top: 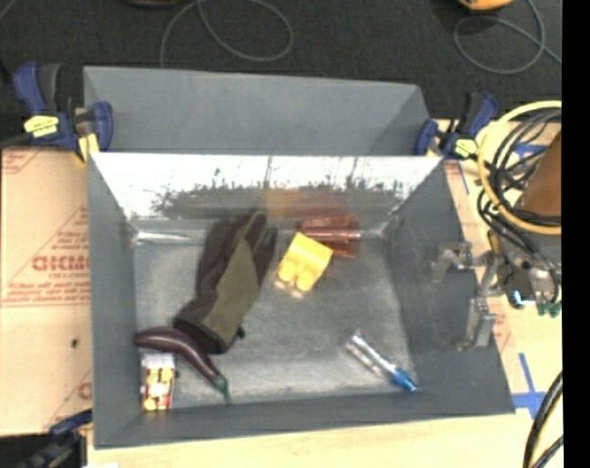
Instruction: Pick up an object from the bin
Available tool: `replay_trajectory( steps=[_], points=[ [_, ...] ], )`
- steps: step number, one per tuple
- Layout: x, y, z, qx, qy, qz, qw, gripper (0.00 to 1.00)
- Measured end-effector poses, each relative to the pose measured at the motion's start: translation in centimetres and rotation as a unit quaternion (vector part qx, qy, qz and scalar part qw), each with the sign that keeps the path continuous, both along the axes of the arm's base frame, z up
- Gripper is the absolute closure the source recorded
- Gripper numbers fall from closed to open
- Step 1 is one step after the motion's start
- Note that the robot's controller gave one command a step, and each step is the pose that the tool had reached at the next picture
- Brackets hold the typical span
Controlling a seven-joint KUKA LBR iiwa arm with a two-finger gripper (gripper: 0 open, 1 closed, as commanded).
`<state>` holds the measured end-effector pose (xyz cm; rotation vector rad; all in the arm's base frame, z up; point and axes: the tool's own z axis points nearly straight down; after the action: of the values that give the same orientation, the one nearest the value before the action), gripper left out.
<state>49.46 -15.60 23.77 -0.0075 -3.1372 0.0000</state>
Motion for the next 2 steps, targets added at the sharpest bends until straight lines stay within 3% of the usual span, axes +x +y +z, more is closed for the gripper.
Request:
replay_trajectory(
  steps=[1, 2],
  points=[
    [0.2, 0.1, 0.4, -0.001, -0.0040, 0.002, 1.0000, 0.00],
    [-0.4, -0.2, -1.5, -0.001, -0.0045, -0.034, 0.9994, 0.00]
  ],
)
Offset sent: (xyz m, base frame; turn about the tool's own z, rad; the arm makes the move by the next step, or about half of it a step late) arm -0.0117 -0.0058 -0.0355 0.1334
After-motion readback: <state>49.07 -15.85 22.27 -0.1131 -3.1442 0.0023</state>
